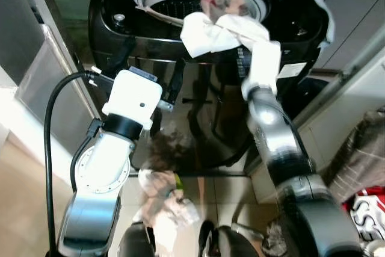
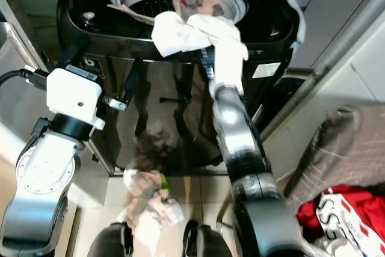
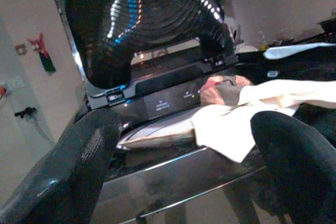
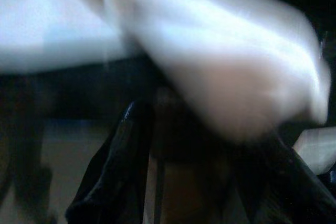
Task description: Clothes washing
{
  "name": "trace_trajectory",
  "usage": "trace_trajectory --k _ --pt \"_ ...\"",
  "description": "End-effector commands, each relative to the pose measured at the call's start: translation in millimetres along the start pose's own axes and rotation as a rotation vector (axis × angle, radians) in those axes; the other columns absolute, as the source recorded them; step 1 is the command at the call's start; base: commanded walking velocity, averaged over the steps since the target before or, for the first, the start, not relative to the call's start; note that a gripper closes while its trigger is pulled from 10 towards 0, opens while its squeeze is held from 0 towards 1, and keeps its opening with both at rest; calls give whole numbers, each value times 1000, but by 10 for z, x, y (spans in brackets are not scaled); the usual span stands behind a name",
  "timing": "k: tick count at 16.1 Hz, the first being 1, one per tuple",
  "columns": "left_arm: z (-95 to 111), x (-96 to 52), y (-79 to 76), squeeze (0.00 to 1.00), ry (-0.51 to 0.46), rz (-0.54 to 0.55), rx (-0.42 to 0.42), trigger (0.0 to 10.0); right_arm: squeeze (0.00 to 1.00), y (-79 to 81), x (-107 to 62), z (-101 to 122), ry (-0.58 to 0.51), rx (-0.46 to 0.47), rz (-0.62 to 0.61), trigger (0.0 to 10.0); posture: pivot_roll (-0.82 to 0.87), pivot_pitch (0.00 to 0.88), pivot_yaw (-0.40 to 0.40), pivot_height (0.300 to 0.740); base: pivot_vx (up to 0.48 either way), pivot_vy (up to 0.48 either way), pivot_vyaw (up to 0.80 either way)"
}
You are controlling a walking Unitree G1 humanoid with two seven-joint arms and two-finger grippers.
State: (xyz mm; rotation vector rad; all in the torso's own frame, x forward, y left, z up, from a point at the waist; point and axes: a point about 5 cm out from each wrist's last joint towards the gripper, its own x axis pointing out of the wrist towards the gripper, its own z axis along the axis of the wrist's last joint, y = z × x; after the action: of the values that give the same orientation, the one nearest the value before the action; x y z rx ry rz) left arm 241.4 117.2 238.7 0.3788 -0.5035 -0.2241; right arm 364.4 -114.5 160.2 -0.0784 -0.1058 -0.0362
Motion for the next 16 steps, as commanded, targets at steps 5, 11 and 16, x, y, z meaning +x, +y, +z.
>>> trace_trajectory --k 5,11,16 --pt "0 97 -94 0 -30 -40 -30 10000 0 7 -53 119 -44 2 5 10000 120 143 -83 732 0 0 0" --pt "4 90 -53 0 -33 -28 -21 10000 0 56 104 334 -107 12 -4 10000 146 144 -72 732 0 0 0" --pt "12 77 -63 0 -30 -22 -22 10000 0 226 399 564 -144 -18 14 10000 175 146 -71 732 0 0 0"
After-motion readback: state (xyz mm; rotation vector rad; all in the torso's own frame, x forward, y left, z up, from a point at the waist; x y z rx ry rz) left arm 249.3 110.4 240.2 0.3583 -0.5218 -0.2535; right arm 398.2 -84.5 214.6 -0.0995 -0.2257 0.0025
